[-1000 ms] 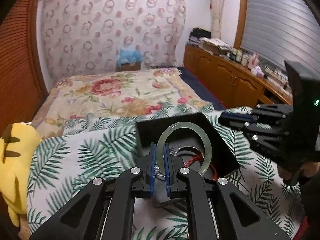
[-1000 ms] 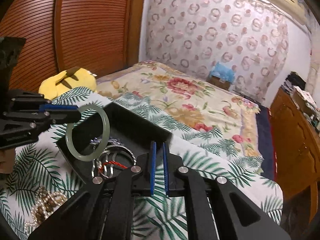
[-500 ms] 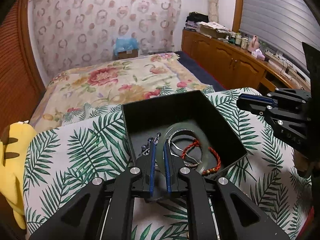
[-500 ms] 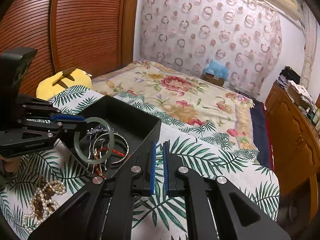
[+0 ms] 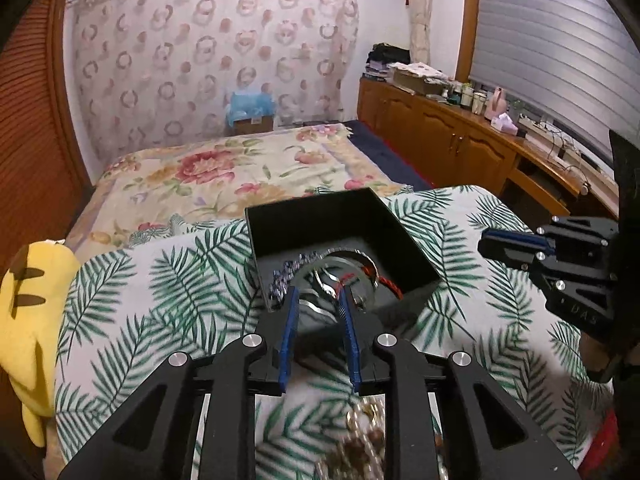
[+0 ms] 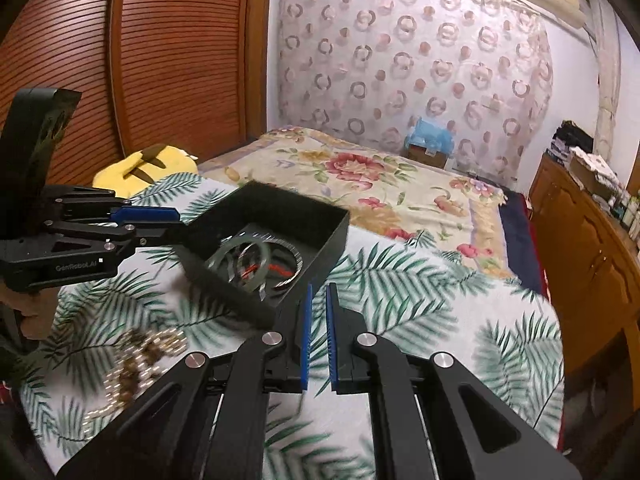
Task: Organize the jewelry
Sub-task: 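Open both tools and move them back to the pearl necklaces, then grasp the pearl necklace with the right tool and lift it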
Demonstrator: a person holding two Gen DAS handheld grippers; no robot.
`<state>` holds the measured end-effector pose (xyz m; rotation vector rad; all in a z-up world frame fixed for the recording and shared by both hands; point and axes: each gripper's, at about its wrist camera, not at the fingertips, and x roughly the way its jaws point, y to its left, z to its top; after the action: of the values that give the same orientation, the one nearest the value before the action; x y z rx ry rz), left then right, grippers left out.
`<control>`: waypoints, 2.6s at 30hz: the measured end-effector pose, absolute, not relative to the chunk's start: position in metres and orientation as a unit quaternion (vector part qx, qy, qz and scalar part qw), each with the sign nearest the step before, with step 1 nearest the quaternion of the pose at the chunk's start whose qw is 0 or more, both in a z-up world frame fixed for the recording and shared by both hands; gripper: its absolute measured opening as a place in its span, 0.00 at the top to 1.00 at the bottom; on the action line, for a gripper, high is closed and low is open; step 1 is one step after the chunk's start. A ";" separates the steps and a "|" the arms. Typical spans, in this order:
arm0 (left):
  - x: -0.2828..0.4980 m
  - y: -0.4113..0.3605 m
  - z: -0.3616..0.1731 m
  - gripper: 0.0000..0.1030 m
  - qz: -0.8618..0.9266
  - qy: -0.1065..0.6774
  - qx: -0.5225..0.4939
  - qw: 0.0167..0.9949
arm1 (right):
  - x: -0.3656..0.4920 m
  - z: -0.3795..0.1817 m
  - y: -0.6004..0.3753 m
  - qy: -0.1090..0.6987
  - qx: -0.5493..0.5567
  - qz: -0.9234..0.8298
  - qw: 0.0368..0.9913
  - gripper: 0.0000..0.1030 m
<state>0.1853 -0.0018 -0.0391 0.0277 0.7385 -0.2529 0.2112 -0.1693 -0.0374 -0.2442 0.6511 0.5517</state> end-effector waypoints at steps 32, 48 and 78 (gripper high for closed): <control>0.045 0.038 -0.070 0.24 -0.085 0.368 -0.007 0.926 | 0.083 -0.095 -0.120 0.400 -0.078 0.339 0.848 0.81; 0.043 0.060 -0.077 0.16 -0.063 0.364 -0.029 0.929 | 0.087 -0.106 -0.088 0.410 -0.158 0.309 0.843 0.91; 0.107 0.022 -0.105 0.51 -0.115 0.438 -0.011 0.892 | 0.112 0.017 -0.211 0.267 -0.058 0.243 0.931 0.92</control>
<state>0.1069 0.0223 -0.1047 -0.0234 0.9091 -0.2388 0.1115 -0.2113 0.0168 -0.1186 0.5475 0.4969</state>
